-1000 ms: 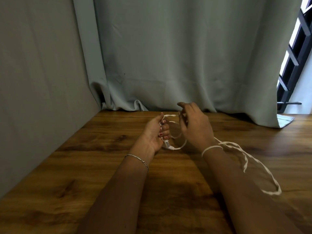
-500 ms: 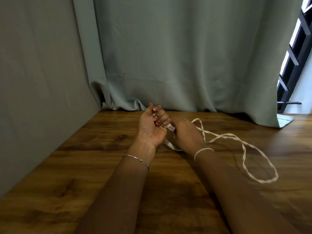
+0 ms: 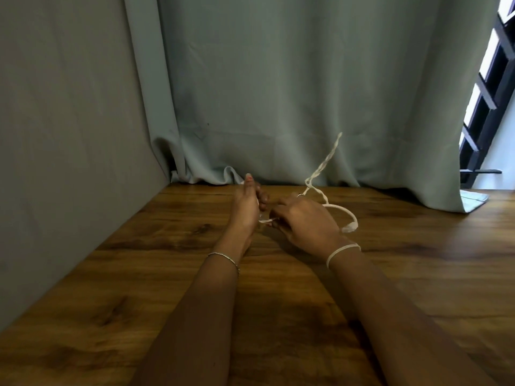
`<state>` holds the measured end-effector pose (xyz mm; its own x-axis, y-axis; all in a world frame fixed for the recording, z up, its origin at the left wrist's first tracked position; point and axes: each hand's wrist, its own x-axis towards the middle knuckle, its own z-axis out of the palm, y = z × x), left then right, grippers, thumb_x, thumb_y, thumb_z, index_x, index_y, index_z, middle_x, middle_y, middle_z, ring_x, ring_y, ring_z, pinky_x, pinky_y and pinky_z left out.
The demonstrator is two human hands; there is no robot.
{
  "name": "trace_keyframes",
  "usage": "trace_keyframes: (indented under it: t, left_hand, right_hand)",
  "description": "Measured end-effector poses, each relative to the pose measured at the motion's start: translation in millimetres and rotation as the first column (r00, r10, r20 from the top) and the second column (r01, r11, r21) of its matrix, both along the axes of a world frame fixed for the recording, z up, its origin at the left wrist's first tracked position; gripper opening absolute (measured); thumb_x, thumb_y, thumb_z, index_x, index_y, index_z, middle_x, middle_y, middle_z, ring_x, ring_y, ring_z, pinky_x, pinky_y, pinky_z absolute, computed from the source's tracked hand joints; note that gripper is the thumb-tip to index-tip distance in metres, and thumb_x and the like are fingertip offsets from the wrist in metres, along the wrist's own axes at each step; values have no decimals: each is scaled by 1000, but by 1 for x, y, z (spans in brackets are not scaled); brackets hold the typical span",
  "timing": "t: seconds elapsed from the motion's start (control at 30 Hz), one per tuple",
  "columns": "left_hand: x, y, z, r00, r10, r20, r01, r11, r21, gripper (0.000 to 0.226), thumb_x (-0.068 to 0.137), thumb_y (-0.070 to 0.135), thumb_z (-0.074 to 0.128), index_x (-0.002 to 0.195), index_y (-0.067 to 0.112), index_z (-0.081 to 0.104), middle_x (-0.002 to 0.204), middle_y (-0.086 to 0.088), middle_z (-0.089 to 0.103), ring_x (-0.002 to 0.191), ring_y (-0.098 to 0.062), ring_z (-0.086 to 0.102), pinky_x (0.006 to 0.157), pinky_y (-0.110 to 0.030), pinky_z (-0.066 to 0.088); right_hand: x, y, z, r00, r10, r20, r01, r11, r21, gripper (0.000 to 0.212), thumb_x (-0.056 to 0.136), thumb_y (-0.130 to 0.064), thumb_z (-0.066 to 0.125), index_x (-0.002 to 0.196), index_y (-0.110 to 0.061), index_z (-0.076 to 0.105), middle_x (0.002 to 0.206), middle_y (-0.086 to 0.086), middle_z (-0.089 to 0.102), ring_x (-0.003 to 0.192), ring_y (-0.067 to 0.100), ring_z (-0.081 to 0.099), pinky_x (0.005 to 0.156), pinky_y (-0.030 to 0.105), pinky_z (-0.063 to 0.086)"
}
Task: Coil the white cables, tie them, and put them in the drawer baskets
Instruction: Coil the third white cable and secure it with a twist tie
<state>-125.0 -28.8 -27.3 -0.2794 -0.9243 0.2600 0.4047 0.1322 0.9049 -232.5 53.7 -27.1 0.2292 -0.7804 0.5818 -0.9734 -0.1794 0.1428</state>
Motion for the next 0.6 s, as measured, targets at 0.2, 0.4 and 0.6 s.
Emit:
trace_keyframes:
  t: [0.2, 0.4, 0.6]
  left_hand:
    - [-8, 1, -7, 844, 209, 494, -69, 956, -286, 45, 104, 41, 30, 73, 16, 52, 69, -6, 60, 67, -21, 58, 69, -39, 49]
    - [-6, 12, -9, 687, -155, 709, 306, 948, -89, 63, 101, 53, 24, 69, 9, 56, 41, 0, 46, 37, -15, 41, 46, -24, 33]
    - [2, 20, -1, 573, -577, 582, 571, 791, 221, 77, 89, 75, 18, 67, 9, 52, 42, 5, 29, 35, -7, 24, 41, -20, 24]
  right_hand:
    - [-18, 5, 7, 995, -92, -28, 89, 992, -92, 13, 77, -25, 76, 84, -16, 68, 82, 2, 64, 81, 22, 59, 63, 32, 43]
    - [-33, 12, 10, 976, -113, 187, 127, 990, -67, 5, 82, -17, 67, 86, -18, 64, 85, -2, 62, 84, 18, 55, 66, 25, 32]
    - [-43, 10, 8, 934, -85, 347, 109, 993, -48, 14, 83, -7, 64, 90, -17, 69, 87, -1, 67, 82, 16, 59, 70, 29, 43]
